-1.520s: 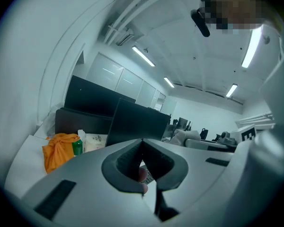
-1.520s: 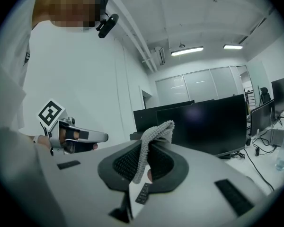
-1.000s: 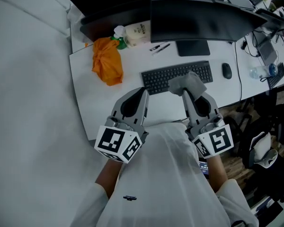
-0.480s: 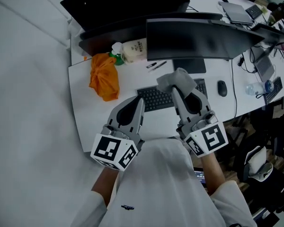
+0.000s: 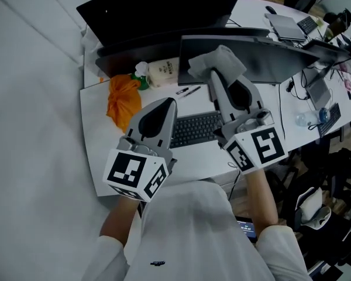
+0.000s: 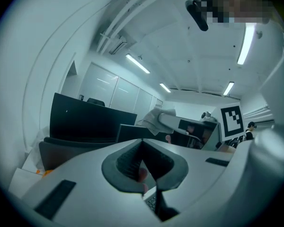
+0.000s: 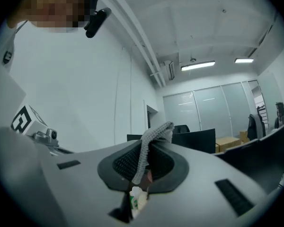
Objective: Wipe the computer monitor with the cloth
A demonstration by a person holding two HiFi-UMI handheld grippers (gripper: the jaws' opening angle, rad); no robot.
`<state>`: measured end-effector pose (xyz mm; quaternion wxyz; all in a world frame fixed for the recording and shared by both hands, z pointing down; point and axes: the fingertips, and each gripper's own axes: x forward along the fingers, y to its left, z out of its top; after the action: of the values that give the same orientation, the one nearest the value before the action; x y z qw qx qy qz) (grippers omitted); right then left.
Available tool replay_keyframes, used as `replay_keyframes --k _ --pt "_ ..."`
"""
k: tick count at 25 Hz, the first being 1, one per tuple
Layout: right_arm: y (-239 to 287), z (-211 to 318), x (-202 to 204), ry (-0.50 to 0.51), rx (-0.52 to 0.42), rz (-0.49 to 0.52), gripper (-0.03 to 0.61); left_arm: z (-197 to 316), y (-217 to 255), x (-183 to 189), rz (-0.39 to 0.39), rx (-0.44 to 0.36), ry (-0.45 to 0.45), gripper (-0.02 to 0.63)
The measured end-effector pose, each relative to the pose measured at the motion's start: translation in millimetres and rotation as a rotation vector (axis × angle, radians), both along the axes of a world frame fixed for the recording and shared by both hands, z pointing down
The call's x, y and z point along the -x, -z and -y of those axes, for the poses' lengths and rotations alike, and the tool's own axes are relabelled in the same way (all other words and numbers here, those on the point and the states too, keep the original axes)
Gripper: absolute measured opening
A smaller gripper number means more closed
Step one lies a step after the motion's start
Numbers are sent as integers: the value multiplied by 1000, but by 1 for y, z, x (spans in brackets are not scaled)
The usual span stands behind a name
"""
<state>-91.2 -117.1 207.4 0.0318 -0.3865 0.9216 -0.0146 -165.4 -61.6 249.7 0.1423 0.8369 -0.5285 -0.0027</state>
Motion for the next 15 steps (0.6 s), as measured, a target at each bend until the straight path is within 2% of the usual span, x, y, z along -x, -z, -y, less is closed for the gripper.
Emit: replay_keyframes --k 6,15 --pt "11 43 14 -62 2 8 18 23 14 5 9 -30 -10 14" --pt "-7 98 37 -109 30 -62 18 55 12 20 25 -31 10 14"
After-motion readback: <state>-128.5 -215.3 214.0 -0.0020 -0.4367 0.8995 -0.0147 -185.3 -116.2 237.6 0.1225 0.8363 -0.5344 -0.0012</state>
